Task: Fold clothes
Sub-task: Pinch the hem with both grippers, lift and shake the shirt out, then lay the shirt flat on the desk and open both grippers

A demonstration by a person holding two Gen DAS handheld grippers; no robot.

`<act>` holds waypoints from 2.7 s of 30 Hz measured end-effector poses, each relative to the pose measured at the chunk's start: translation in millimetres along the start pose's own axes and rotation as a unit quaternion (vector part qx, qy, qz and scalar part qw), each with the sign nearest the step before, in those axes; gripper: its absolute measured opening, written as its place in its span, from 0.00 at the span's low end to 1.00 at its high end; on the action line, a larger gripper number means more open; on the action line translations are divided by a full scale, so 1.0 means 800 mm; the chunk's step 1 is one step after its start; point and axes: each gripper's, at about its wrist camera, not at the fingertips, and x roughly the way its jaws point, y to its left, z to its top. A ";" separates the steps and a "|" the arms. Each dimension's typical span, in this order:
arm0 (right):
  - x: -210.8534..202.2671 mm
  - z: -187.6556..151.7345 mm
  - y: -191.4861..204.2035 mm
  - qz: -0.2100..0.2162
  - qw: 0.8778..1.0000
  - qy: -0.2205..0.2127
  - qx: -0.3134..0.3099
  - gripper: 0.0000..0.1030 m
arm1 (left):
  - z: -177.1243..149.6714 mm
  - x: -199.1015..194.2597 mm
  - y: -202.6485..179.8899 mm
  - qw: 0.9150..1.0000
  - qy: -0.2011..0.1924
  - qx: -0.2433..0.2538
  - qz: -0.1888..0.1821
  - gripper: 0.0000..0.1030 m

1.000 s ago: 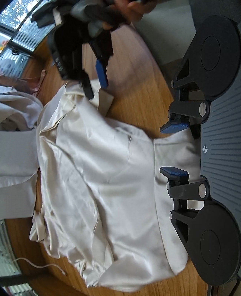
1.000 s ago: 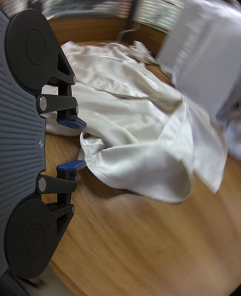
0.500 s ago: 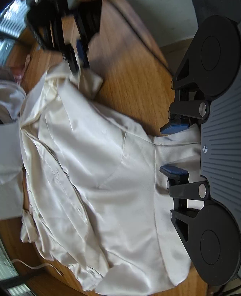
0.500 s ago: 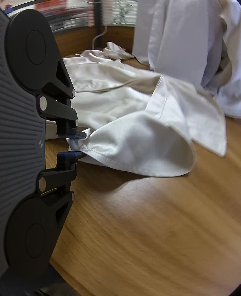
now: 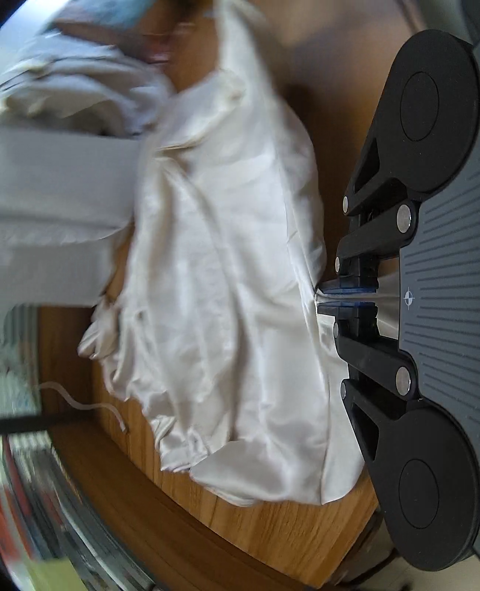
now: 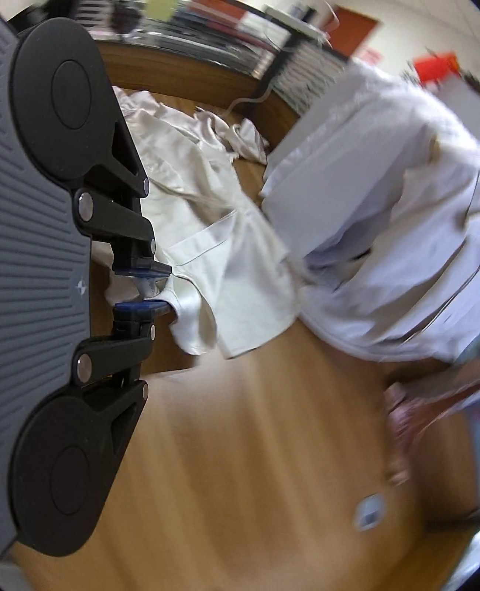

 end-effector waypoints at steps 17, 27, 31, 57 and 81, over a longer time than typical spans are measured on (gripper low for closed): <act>-0.025 0.182 0.063 0.032 0.957 -0.037 -0.287 0.14 | 0.123 -0.038 -0.046 0.994 -0.104 -0.022 0.033 0.06; -0.066 0.207 0.072 0.064 0.942 -0.049 -0.326 0.14 | 0.112 -0.063 -0.060 0.994 -0.108 0.018 0.031 0.06; -0.046 0.145 0.026 0.067 0.949 0.028 -0.306 0.14 | 0.082 -0.050 -0.055 0.996 -0.068 0.050 0.043 0.06; 0.020 -0.131 -0.059 -0.050 0.928 0.207 -0.307 0.40 | -0.058 -0.013 0.003 0.990 0.070 0.121 0.008 0.37; -0.014 -0.182 0.032 -0.120 0.950 0.135 -0.254 0.61 | -0.023 0.080 0.104 0.997 0.038 -0.068 -0.006 0.40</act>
